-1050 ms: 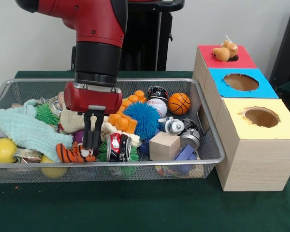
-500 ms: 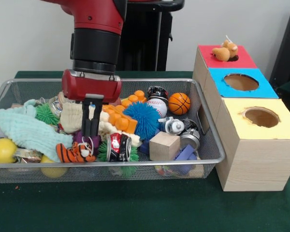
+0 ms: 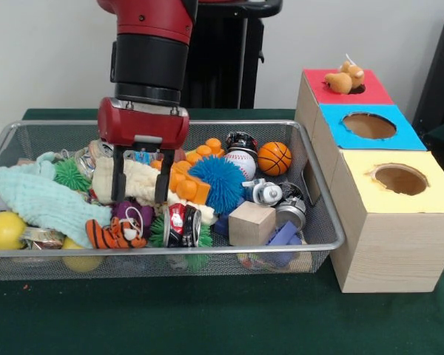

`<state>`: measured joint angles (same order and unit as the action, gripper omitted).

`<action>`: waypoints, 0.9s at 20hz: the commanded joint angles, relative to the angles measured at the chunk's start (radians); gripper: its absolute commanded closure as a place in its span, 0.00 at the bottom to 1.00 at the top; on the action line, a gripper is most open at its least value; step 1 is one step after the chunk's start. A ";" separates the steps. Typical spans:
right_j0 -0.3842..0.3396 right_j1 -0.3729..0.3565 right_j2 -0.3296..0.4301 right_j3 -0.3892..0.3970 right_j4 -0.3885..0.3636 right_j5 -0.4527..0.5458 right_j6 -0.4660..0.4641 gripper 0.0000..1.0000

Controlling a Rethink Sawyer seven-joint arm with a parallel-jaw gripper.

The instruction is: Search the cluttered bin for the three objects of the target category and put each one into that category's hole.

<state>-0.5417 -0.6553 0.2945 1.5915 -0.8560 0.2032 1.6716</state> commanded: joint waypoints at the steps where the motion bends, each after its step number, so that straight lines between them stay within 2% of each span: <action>1: -0.003 0.035 0.067 0.042 -0.021 0.068 -0.061 0.00; 15: 0.029 0.113 0.024 -0.017 -0.064 0.029 -0.038 0.00; 18: 0.024 0.093 0.030 -0.005 -0.060 0.035 -0.051 0.00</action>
<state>-0.5195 -0.6016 0.2947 1.5909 -0.8558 0.2032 1.6716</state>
